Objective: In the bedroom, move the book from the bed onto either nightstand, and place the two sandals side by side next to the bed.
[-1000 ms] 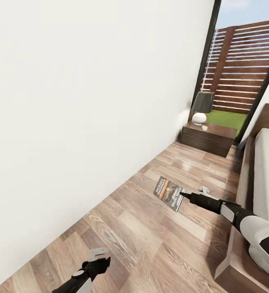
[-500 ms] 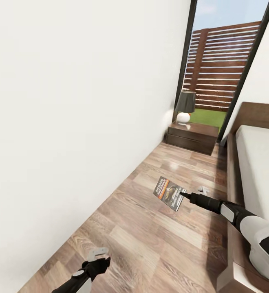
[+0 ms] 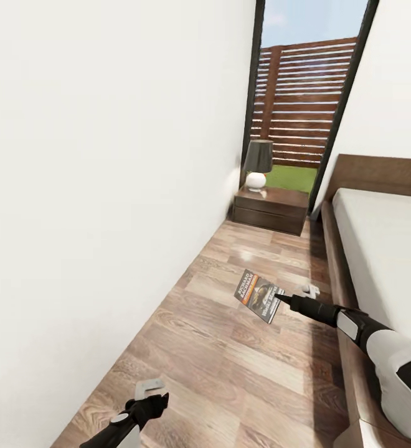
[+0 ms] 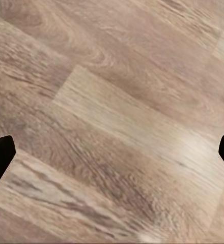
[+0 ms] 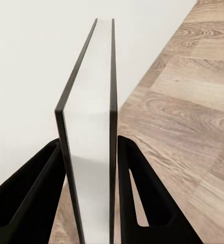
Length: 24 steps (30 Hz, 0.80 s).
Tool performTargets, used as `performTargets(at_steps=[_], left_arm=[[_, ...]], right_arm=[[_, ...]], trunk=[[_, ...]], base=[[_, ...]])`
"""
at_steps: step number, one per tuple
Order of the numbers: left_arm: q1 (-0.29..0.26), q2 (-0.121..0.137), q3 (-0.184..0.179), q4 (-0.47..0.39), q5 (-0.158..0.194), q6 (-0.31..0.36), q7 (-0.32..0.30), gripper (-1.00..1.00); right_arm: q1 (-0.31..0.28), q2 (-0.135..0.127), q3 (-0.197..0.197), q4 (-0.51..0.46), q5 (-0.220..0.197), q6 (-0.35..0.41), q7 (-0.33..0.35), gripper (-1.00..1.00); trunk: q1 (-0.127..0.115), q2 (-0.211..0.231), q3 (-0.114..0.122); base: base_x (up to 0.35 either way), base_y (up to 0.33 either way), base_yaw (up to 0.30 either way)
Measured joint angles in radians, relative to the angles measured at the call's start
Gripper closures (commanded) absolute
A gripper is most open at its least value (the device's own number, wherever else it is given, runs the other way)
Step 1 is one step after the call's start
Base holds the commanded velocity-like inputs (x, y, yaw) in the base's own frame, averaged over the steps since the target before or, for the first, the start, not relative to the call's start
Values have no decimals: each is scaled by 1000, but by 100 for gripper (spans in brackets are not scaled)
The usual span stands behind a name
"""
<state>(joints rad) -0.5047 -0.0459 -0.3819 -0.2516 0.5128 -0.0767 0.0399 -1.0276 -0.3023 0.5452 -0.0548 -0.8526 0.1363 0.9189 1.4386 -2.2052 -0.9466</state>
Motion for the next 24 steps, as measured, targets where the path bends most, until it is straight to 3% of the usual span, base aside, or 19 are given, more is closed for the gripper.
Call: performTargets(at_steps=[24], left_arm=[[0, 0, 0, 0, 0, 0, 0, -100]], right_arm=[[0, 0, 0, 0, 0, 0, 0, 100]], trunk=[[0, 0, 0]], base=[[332, 94, -275]])
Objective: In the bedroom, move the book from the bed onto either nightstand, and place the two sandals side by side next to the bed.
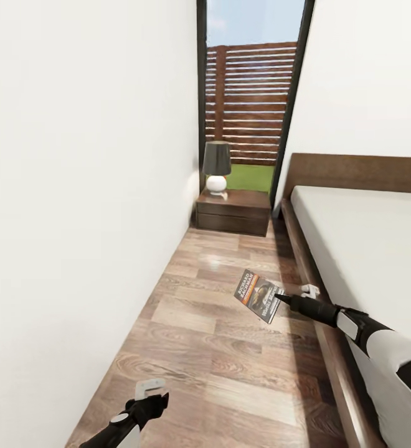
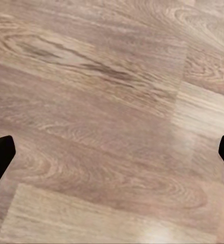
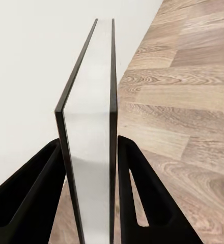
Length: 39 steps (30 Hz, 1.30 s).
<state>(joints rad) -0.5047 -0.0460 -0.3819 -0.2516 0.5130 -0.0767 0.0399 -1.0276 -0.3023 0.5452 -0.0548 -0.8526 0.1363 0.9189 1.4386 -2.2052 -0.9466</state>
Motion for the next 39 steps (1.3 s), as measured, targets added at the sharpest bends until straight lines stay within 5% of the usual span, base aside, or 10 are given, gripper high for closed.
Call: performTargets(at_steps=[15, 39], left_arm=[[0, 0, 0, 3, -1, 0, 0, -100], [0, -2, 0, 3, -1, 0, 0, -100]], right_arm=[[0, 0, 0, 0, 0, 0, 0, 100], [0, 0, 0, 0, 0, 3, 1, 100]], trunk=[[0, 0, 0], [0, 0, -2]], base=[[332, 106, -275], [332, 100, -83]])
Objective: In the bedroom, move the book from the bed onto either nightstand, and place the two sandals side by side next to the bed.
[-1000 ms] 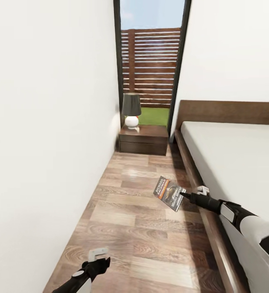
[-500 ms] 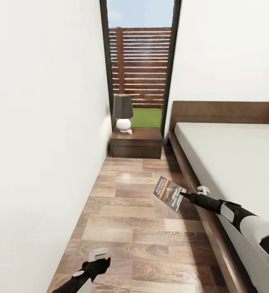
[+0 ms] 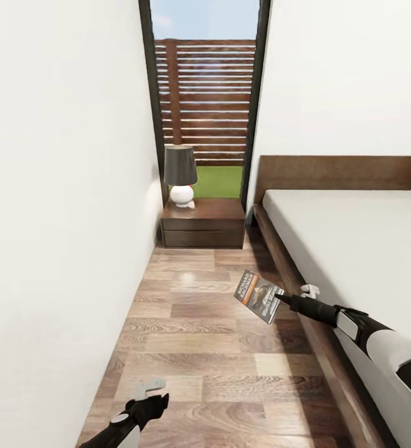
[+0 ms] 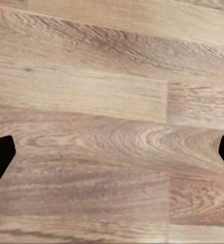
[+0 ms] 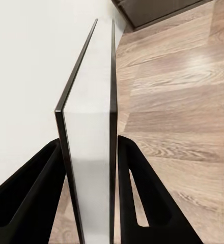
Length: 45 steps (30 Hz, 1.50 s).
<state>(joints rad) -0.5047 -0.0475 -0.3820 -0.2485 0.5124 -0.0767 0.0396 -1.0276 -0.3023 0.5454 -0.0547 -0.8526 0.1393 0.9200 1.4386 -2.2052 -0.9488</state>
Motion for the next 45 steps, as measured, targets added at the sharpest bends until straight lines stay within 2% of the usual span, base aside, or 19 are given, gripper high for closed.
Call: performTargets(at_steps=[7, 37, 45], left_arm=[[0, 0, 0, 0, 0, 0, 0, -100], [0, 0, 0, 1, 0, 0, -1, -100], [0, -8, 0, 0, -1, 0, -1, -100]], right_arm=[[0, 0, 0, -1, 0, 0, 0, 100], [0, -1, 0, -9, 0, -2, 0, 100], [0, -2, -4, -19, -2, 29, -1, 100]], trunk=[[0, 0, -1], [0, 0, -1], [0, 0, -1]], base=[[332, 1, -107], [332, 0, -1], [332, 0, 0]])
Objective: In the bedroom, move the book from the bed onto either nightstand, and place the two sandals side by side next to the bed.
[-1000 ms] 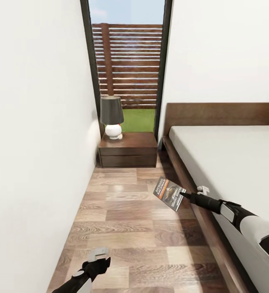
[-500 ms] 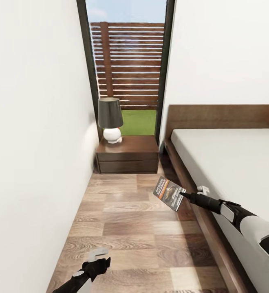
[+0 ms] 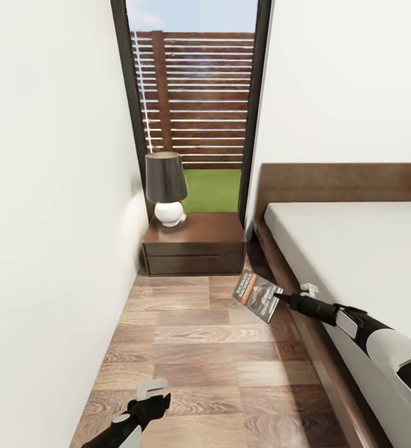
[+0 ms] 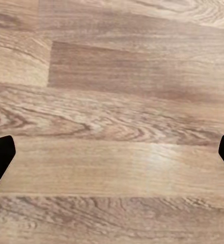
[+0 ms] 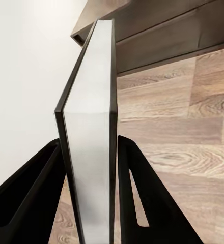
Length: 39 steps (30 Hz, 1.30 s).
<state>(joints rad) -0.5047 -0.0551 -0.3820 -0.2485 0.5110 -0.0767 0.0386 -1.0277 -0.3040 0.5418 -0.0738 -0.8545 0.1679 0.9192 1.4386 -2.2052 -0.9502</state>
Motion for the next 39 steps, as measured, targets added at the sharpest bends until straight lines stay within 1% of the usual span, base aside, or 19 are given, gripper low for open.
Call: performTargets(at_steps=[2, 3, 4, 6, 7, 8, 9, 11, 12, 16, 17, 18, 19, 23, 24, 25, 28, 32, 39], left_arm=[[0, -2, 0, 0, 0, 0, 0, -100], [0, -4, 0, 0, 1, 0, 0, -100], [0, -4, 0, 0, 0, 0, 0, -100], [0, -4, 0, 0, 0, 0, 0, -100], [0, -3, 1, 0, 1, 0, 0, -100], [0, -3, 1, 0, 1, 0, 0, -100], [0, -3, 1, 0, 1, 0, 0, -100], [0, -3, 1, 0, 1, 0, 0, -100], [0, -3, 1, 0, 1, 0, 0, -100], [0, -3, 2, 0, 1, 0, 0, -100], [0, -3, 2, 0, 1, 0, 0, -100], [0, -3, 1, 0, 1, 0, 0, -100], [0, -3, 1, 0, 1, 0, 0, -100], [0, -3, 1, 0, 1, 0, 1, -100], [0, -3, 0, 0, 1, 0, 1, -100], [0, -3, 1, 1, 1, 0, 1, -100], [0, -3, 1, 1, 1, 0, 1, -100], [0, -3, 0, 1, 0, 0, 1, -100], [0, -3, 0, 1, 0, 0, 1, -100]], right_arm=[[0, 0, -1, -15, 0, 44, -1, 100], [0, 0, -1, -43, -1, 79, -2, 100], [0, 0, -12, -58, -3, 89, -3, 100], [0, 0, -16, -99, -4, 118, -5, 100], [0, -1, -12, -138, -4, 149, -7, 100], [0, -2, -23, -151, -6, 159, -8, 100], [0, -3, -20, -170, -5, 180, -9, 100], [-1, -5, -33, -195, -6, 215, -11, 100], [-1, -5, -38, -198, -5, 219, -12, 100], [-1, -6, -92, -208, -3, 231, -27, 100], [-2, -7, -112, -210, 0, 232, -42, 100], [-2, -7, -118, -211, -2, 235, -49, 100], [-3, -8, -128, -211, 2, 242, -87, 100], [-4, -9, -139, -211, 0, 271, -150, 100], [-4, -8, -145, -211, -3, 275, -156, 100], [-5, -6, -178, -212, -3, 281, -172, 100], [-5, -5, -204, -212, -4, 287, -177, 100], [-5, -7, -214, -213, -4, 303, -179, 100], [-5, -7, -218, -225, -4, 349, -178, 100]], trunk=[[0, 0, 0], [0, 0, 0], [0, 0, 0], [0, 0, 0], [0, 0, 0], [0, 0, 0], [0, 0, 0], [0, 0, 0], [0, 0, 0], [0, 0, 0], [0, 0, 0], [0, 0, 0], [0, 0, 0], [0, 0, 0], [0, 0, 0], [0, 0, 0], [0, 0, 0], [0, 0, 0], [0, 0, 0]], base=[[332, 0, 0], [332, 0, 0], [332, 0, 0], [332, 0, 0], [332, 0, 0], [332, 0, 0], [332, 0, 0], [332, 0, 0], [332, 0, 0], [332, 0, 0], [332, 0, 0], [332, 0, 0], [332, 0, 0], [332, 0, 0], [332, 0, 0], [332, 0, 0], [332, 0, 0], [332, 0, 0], [332, 0, 0]])
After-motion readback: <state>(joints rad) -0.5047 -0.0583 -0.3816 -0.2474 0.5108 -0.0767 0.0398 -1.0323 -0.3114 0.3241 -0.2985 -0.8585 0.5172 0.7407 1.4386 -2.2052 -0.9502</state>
